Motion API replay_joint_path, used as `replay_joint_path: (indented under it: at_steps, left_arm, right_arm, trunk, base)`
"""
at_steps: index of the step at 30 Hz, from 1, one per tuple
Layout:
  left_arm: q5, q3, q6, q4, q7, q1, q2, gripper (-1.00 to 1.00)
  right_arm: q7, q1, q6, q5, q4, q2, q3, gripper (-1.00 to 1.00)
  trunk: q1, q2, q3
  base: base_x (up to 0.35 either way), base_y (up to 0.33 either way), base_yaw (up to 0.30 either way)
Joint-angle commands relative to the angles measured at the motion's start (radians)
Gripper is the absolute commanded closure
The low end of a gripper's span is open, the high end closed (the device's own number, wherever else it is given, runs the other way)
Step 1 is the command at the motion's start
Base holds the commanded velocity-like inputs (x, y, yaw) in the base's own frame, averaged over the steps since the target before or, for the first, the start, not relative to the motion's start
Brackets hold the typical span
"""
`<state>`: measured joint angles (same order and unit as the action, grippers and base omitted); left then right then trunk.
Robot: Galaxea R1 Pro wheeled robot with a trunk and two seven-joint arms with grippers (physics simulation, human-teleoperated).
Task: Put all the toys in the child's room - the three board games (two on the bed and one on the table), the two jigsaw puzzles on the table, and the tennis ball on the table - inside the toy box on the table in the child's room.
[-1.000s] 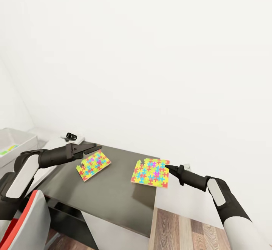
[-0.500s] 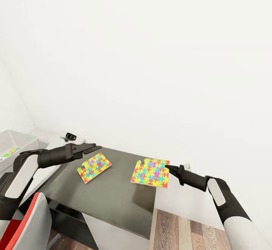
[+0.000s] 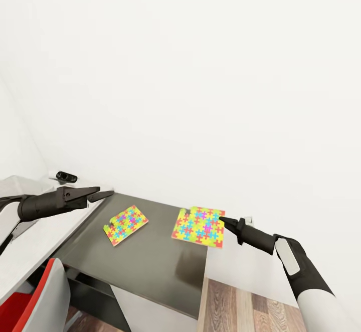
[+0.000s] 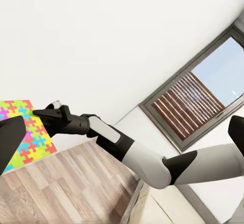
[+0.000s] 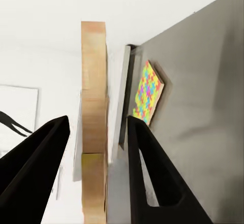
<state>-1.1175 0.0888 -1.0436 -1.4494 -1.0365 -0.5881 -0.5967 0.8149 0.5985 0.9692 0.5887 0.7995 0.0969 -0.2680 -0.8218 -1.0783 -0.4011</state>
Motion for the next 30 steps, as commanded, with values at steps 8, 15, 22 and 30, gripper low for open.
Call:
replay_joint_path:
  at_steps: [8,15,22,30]
  left_arm:
    - [-0.008,0.008,-0.004,-0.001,-0.005,-0.001,-0.019,-1.0]
    - [-0.008,0.009,-0.004,-0.002,-0.017,-0.001,-0.021,-1.0]
    - [-0.008,0.01,-0.004,-0.002,-0.032,-0.001,-0.02,-1.0]
    - [-0.008,0.009,-0.004,-0.002,-0.033,-0.001,-0.021,-1.0]
  right_arm:
    - [0.055,-0.005,-0.001,-0.009,0.0,0.0,-0.002,1.0]
    - [0.059,-0.006,-0.001,-0.009,0.0,0.0,-0.002,1.0]
    - [0.059,-0.011,-0.001,-0.009,0.002,0.0,-0.002,1.0]
    - [0.059,-0.011,-0.004,-0.01,0.004,0.0,-0.002,1.0]
  trunk:
    - [0.031,0.056,0.024]
    - [0.058,0.105,0.046]
    - [0.084,0.154,0.068]
    - [0.115,0.21,0.095]
  base:
    - [0.0,0.0,0.0]
    - [-0.159,0.0,0.0]
    - [-0.076,0.0,0.0]
    - [-0.005,0.0,0.105]
